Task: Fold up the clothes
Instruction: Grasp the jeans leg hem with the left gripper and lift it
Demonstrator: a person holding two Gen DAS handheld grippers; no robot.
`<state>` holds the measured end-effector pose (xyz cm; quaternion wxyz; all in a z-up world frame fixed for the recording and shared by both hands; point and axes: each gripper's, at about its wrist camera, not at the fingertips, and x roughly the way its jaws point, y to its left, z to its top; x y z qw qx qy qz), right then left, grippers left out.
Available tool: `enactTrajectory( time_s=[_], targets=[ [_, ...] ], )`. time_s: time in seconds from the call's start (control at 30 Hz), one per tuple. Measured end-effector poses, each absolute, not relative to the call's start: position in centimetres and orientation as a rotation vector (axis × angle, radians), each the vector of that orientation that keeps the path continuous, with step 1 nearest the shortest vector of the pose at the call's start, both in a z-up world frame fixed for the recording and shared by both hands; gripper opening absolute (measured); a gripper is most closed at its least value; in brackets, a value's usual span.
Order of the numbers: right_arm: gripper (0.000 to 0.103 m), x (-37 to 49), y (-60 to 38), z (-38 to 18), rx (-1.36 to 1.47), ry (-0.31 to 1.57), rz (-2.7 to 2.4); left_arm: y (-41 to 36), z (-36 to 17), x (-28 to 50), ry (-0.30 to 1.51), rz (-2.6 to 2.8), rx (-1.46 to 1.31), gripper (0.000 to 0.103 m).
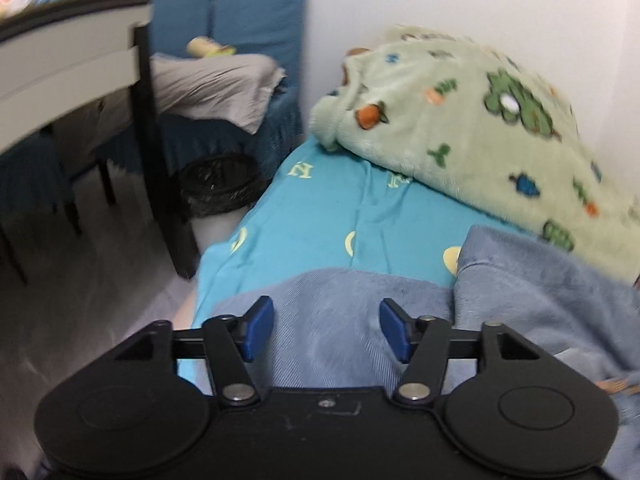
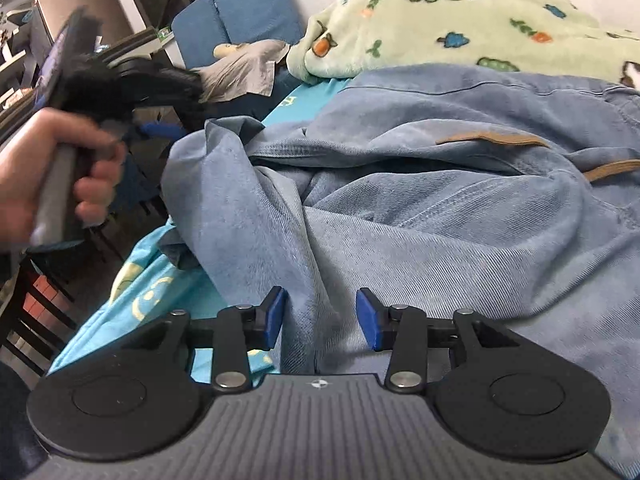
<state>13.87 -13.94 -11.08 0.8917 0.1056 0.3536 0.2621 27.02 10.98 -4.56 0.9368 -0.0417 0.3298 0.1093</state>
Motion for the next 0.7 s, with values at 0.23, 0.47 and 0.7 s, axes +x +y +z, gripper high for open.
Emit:
enactTrajectory(
  time_s=[0.23, 0.47, 0.7],
  targets=[
    [0.044, 15.4, -13.7, -12.2, 0.246, 0.731, 0.564, 11.5, -7.4, 29.6, 0.708, 0.225, 0.029, 0.017],
    [0.043, 15.7, -13.4, -12.5, 0.226, 0.722, 0.574, 13.7, -3.5, 25.9, 0.639, 0.178, -0.037, 0.002],
    [0.042, 12.1, -14.6, -9.7, 0.189, 0.649, 0.586, 18.2, 1.2, 17.8, 0.612, 0.137, -0.233, 0.001]
  ],
)
